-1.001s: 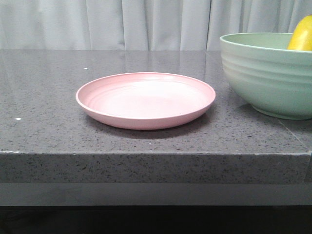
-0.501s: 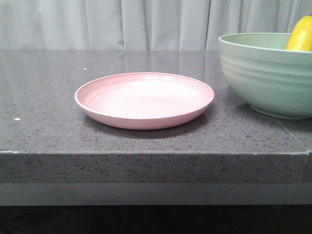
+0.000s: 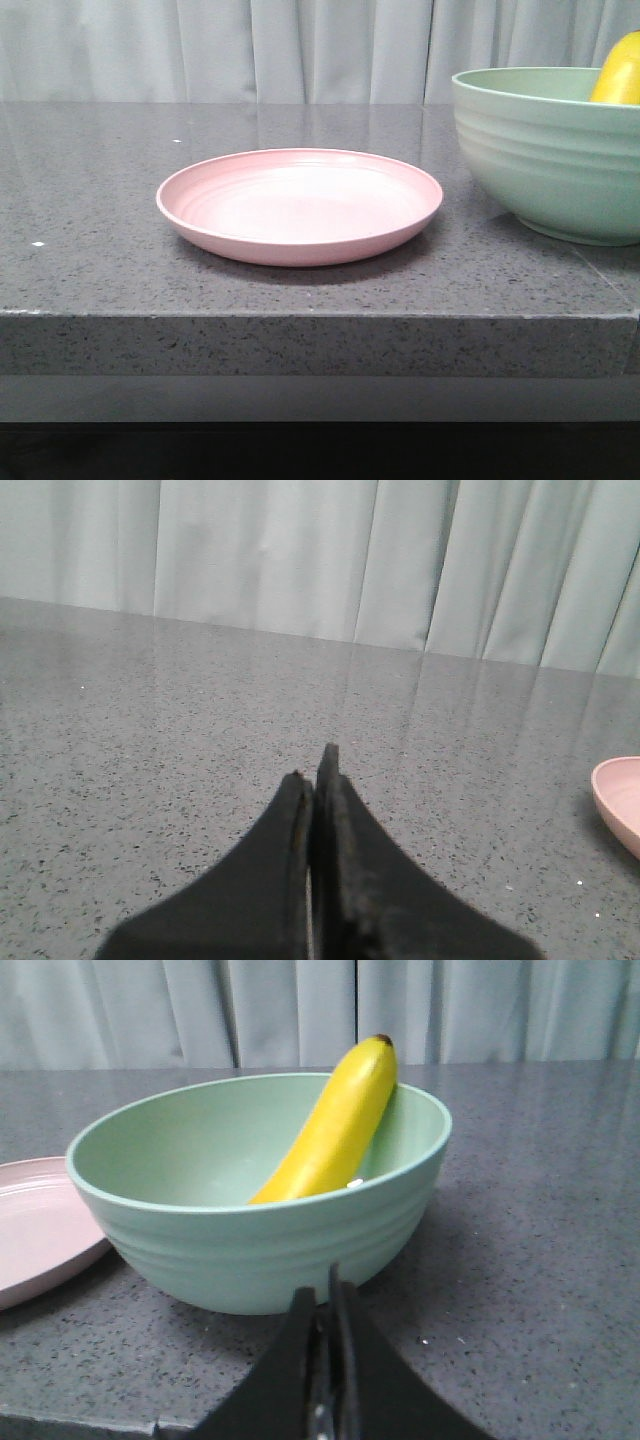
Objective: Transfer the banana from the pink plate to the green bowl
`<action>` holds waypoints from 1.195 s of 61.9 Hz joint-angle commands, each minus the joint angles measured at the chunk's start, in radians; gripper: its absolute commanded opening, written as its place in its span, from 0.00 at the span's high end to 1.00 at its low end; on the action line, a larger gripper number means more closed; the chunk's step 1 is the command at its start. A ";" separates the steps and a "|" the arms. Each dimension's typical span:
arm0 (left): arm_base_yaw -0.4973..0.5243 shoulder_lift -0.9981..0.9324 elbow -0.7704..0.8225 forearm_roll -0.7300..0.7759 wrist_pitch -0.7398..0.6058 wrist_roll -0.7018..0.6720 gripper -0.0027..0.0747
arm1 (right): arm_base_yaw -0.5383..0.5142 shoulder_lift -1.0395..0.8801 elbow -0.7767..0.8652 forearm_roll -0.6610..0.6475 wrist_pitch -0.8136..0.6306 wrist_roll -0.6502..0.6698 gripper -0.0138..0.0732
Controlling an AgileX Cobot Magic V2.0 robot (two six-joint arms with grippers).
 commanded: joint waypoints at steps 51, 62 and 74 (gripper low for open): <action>-0.006 -0.019 0.004 0.000 -0.084 -0.010 0.99 | -0.044 -0.027 0.096 -0.224 -0.251 0.179 0.92; -0.006 -0.019 0.004 0.000 -0.084 -0.010 0.99 | -0.044 -0.027 0.096 -0.230 -0.250 0.191 0.92; -0.006 -0.019 0.004 0.000 -0.084 -0.010 0.99 | -0.046 -0.027 0.096 -0.282 -0.250 0.251 0.92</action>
